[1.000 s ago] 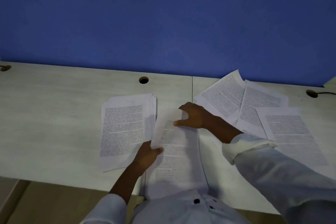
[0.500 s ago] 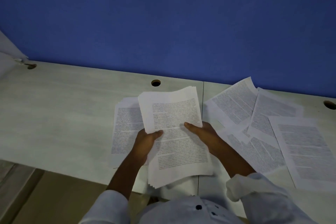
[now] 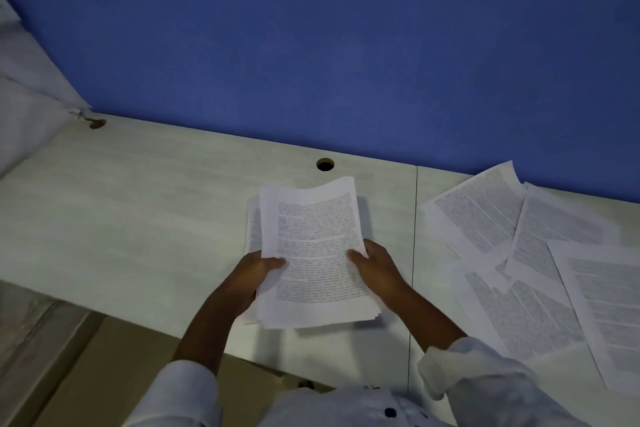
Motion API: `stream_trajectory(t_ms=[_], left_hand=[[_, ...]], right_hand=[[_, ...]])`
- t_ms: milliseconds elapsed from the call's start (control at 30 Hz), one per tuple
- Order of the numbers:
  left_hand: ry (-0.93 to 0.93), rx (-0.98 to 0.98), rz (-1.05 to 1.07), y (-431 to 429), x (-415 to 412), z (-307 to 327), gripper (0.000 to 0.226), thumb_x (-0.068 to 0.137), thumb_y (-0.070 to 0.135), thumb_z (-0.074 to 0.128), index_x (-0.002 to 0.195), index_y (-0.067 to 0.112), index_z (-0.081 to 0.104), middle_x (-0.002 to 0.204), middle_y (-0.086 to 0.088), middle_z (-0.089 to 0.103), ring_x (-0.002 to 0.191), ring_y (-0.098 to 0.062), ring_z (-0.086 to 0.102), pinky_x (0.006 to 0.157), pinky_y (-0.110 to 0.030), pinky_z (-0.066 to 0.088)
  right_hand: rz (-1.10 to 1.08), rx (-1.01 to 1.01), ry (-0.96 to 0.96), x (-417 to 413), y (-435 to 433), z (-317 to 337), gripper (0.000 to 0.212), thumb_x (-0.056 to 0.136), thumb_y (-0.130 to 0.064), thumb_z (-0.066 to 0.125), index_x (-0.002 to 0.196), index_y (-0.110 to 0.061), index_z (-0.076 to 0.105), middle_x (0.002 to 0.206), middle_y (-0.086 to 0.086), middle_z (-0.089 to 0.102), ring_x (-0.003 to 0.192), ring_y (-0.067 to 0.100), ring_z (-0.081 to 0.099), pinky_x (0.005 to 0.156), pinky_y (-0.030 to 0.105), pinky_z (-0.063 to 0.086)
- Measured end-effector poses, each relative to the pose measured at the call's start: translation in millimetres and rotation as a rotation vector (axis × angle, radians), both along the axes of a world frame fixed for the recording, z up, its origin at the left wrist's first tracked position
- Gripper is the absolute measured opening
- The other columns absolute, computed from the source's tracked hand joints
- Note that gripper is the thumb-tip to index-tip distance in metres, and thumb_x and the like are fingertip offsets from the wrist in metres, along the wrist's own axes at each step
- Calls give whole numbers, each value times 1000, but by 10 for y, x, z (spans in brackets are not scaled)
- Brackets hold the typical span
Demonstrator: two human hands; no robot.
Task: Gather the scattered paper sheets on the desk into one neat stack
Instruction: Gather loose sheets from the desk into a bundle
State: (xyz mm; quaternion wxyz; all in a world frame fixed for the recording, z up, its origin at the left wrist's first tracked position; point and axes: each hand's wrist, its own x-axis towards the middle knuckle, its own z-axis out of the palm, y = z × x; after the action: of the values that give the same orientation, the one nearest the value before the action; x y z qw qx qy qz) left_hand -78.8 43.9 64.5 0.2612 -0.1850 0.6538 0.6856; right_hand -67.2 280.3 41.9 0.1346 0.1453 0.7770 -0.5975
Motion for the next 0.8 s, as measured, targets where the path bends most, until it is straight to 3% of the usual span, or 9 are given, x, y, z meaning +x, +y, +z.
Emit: stream_trajectory(t_ms=[100,233,333,500,633,800], left_hand=[[50,-268,-3,-211,-50,-159,26,91,10,63,116,11,67,115,-8,71,101,-26,67,95,-38,51],[122,-476,25,-331,-152,-300,34,90,5,55,124,12,60,114,-5,66,100,-25,63,86,-32,46],[94,-555,70,-420,-219,-478,42,89,5,54,130,11,50,124,-9,64,109,-30,62,93,-37,46],[225,-744,120,-389,-123,-525,37,93,13,57,129,5,54,132,-13,58,120,-31,55,100,-36,41],[423,-780,54,-157,-97,-532,32,93,9,57,124,6,59,128,-12,60,115,-29,58,93,-29,41],[536,-685,-105,438,-153,-532,30,93,9,58,123,9,60,128,-8,61,116,-26,58,92,-23,38]], right_hand=[[31,61,-4,-136,-193,-72,30,100,-19,48,129,-12,55,125,2,61,110,17,59,89,25,45],[32,131,-54,-216,-354,-260,34,96,-12,53,130,-11,49,124,3,59,100,13,56,83,22,45],[-83,124,-106,-132,-365,-397,40,94,-12,55,133,-12,46,115,7,59,90,19,60,73,27,51],[-293,61,-105,182,-112,-585,37,92,-15,62,127,-14,51,115,11,64,96,27,65,80,38,56],[-486,-105,-100,509,157,-540,34,90,-6,64,121,-16,52,98,8,65,85,23,64,63,29,53],[-661,-36,-55,903,522,-532,30,91,-6,62,119,-13,52,92,8,66,77,21,66,55,29,53]])
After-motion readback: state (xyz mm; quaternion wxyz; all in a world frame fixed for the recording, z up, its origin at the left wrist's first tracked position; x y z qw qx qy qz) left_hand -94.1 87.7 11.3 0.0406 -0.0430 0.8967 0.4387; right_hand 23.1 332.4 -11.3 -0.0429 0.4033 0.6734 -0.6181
